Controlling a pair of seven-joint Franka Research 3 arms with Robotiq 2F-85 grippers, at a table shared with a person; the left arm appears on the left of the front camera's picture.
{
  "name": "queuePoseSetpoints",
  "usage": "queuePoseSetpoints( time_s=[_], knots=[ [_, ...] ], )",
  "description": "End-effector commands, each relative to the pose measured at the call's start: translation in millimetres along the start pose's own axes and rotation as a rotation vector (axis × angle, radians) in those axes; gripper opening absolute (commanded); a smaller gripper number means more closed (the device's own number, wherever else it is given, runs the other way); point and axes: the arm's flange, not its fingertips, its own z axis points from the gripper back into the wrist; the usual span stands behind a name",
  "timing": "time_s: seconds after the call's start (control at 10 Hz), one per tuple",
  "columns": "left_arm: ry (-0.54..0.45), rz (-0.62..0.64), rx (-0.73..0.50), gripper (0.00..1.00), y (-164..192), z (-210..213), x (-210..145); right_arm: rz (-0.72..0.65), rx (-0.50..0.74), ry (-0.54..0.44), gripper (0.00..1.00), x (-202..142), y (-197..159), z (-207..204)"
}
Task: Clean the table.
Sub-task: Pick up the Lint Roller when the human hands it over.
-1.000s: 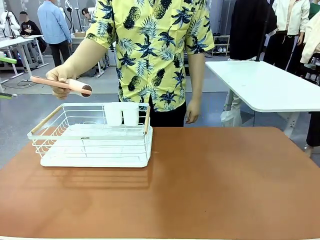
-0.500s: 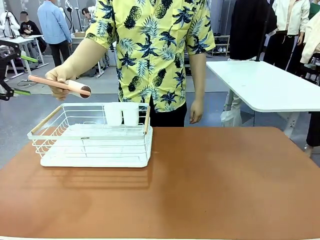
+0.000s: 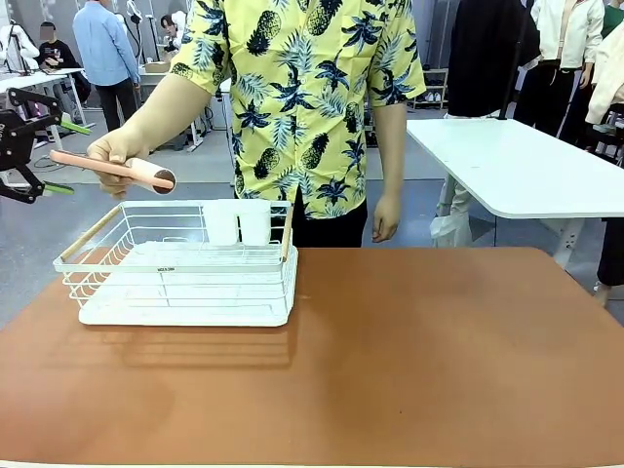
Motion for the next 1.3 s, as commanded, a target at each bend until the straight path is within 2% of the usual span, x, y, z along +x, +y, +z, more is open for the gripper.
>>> queuePoseSetpoints(
  time_s=[0.0, 0.5, 0.6, 0.9, 1.0, 1.1, 1.2],
  knots=[
    [-0.018, 0.003, -0.014, 1.0, 2.9, -12.1, 0.9, -0.002, 0.005, -0.001, 1.0, -0.5, 3.8, 0.8],
    [-0.011, 0.005, -0.03, 1.0, 6.6, -18.0, 4.8, -0.002, 0.005, -0.001, 1.0, -0.5, 3.8, 0.8],
    [-0.005, 0.003, -0.022, 0.93, 7.0, -19.7, 4.0, -0.002, 0.005, -0.001, 1.0, -0.5, 3.8, 0.8],
    [0.003, -0.001, -0.024, 0.61, 7.0, -21.8, 2.2, -0.002, 0.005, -0.001, 1.0, -0.5, 3.8, 0.8],
    [0.003, -0.001, -0.019, 0.74, 7.0, -22.1, 1.8, -0.002, 0.005, -0.001, 1.0, -0.5, 3.8, 0.8],
    [-0.001, 0.0, -0.013, 0.41, 6.6, -22.4, 1.9, -0.002, 0.005, -0.001, 1.0, -0.5, 3.8, 0.8],
    [-0.005, -0.001, -0.014, 0.54, 6.0, -22.3, 2.2, -0.002, 0.005, -0.001, 1.0, -0.5, 3.8, 0.8]
  ],
)
